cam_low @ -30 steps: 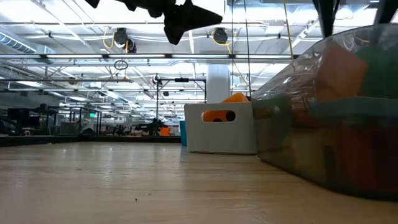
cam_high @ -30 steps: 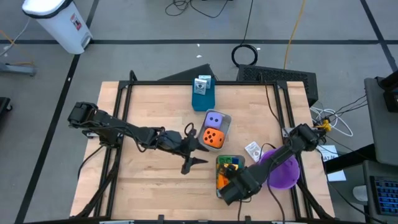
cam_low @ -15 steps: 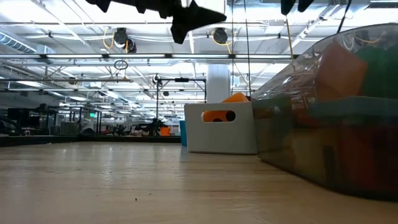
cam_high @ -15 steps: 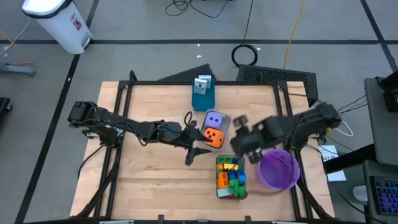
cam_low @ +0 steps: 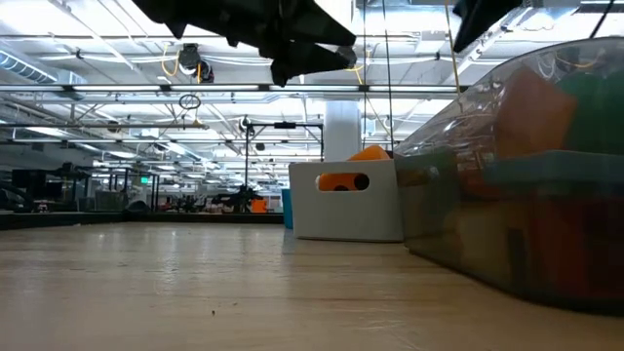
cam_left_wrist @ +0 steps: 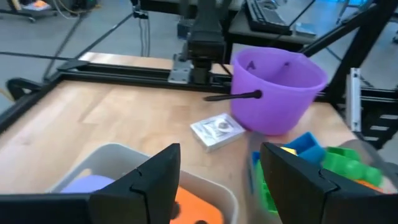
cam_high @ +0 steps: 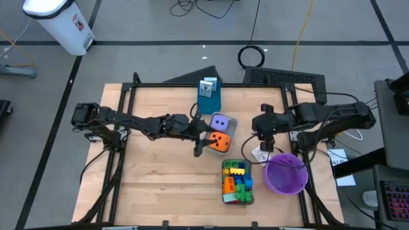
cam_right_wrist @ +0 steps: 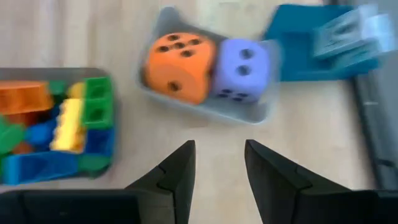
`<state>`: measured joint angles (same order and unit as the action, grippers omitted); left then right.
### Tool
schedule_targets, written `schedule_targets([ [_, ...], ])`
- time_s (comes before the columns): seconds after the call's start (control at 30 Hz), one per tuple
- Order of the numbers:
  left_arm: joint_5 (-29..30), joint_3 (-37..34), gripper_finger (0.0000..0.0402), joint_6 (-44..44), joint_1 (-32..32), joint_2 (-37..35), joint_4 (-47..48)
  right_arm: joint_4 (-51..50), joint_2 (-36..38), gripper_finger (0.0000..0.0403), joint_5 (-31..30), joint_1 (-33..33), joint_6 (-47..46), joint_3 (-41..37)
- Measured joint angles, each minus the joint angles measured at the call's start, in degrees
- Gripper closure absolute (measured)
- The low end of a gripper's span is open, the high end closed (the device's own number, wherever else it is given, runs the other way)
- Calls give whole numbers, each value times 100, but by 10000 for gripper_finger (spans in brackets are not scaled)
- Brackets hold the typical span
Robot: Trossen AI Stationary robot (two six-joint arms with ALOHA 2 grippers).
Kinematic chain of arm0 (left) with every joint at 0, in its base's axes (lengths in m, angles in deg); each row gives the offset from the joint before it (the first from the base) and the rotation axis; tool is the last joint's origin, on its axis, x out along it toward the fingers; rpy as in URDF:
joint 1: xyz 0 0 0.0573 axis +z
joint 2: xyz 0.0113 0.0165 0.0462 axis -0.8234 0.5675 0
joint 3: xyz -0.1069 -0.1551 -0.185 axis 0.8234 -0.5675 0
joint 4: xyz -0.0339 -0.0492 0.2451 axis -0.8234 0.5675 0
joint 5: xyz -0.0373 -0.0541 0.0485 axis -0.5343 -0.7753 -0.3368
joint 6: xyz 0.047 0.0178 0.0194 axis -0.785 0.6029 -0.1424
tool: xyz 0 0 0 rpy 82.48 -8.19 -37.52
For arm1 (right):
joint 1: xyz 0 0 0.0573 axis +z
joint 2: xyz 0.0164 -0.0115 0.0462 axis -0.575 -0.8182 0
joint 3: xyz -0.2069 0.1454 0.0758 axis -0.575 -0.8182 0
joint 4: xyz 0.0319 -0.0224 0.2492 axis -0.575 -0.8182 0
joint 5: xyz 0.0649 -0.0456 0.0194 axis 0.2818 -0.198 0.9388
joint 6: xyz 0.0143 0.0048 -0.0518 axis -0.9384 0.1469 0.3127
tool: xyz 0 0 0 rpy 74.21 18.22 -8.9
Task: Pick & Place Toys
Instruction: Put the brown deck of cards into the blue bin
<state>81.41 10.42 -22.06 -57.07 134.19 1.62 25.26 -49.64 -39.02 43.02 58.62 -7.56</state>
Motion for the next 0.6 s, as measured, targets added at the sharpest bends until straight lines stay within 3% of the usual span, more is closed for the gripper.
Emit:
schedule_targets([
  [0.3, 0, -2, 174, -267, 509, 0, -30, 98, -75, 284, 1705, -1118, -397, -1148],
  [0.43, 1, -4, 174, -223, 736, 0, -58, 24, -317, 304, 2953, -1633, -399, -1422],
  [0.6, -1, -4, 174, -227, 924, 2, -57, 38, -519, 340, 3396, -1859, -394, -1780],
])
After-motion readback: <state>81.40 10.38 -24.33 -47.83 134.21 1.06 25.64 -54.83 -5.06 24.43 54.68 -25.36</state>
